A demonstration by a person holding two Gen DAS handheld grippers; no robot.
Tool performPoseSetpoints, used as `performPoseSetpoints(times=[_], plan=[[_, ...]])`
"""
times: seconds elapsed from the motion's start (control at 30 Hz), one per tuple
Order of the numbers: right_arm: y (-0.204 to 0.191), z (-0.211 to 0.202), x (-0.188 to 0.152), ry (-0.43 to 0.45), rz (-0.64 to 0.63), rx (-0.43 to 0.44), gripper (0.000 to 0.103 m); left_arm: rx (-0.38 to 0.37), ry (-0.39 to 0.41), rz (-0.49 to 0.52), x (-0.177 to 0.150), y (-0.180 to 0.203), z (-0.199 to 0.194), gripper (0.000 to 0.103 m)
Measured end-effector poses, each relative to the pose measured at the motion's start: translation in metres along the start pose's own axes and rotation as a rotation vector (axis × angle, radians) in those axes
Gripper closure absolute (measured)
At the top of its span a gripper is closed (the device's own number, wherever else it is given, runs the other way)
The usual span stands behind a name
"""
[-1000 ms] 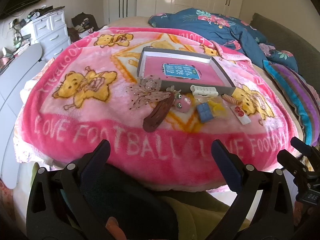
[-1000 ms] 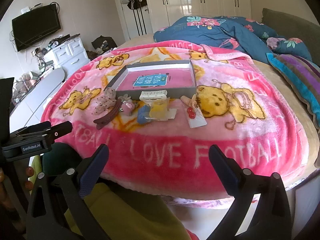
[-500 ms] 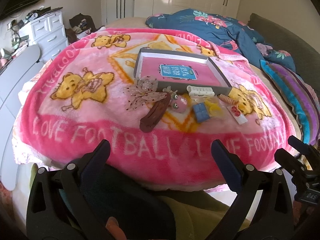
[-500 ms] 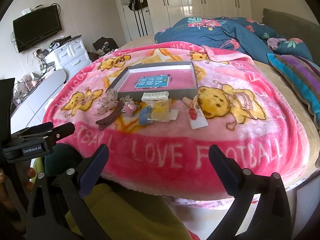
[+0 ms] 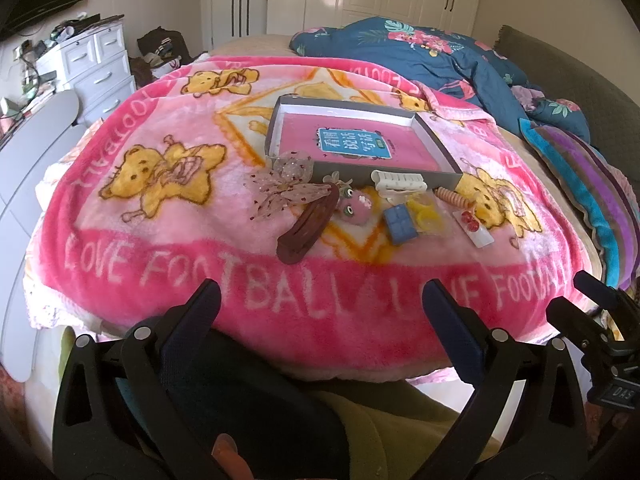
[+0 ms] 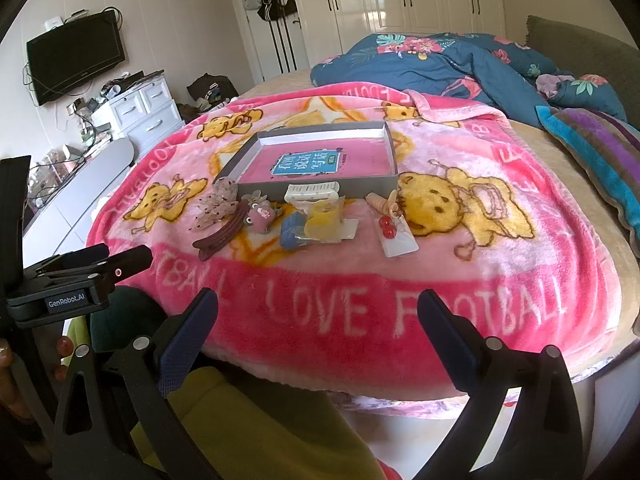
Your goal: Organize jewelry
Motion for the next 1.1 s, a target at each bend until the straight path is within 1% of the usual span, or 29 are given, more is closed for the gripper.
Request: performPoseSetpoints(times=[0.23, 0.53, 0.63, 0.77, 0.83, 0.93, 1.1], plan=[[-0.001, 0.0, 0.0, 0.001, -0.001, 0.002, 0.004, 0.0, 0.001, -0.001, 0.0, 0.0, 0.0, 0.008], [-0.014, 0.006, 0.003, -0.003, -0.011, 0.015, 0.004, 0.006, -0.008, -0.004, 0.0, 0.002, -0.001, 0.008], [-0.006, 0.009, 0.005, -0.003, -0.013, 0.022, 0.004, 0.018, -0.009, -0.021, 0.001, -0.001, -0.002, 0.008], [-0.004, 0.014, 0.01, 0.002, -0.021, 0.019, 0.004, 0.027, -0.018, -0.047, 0.001, -0.014, 0.002, 0.008], [-0.004, 0.019, 0.014, 0.008, -0.034, 0.006, 0.004, 0.032, -0.024, -0.06, 0.005, -0.026, 0.009, 0.008], [-0.001, 0.023, 0.02, 0.007, -0.028, 0.014, 0.004, 0.042, -0.024, -0.074, 0.008, -0.035, 0.011, 0.008], [0.01, 0.034, 0.032, 0.007, -0.031, 0.001, 0.004, 0.063, -0.04, -0.097, 0.015, -0.051, 0.019, 0.008]])
Point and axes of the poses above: each gripper's, at about its wrist camera, not at the fingertips, and z roughly the way its jaws point, y to its right, x to its top, the point moved 3 cm from there along z, roughly the way its jaws point, and after that the axes turned 2 degrees about z, right-handed, at the moved point
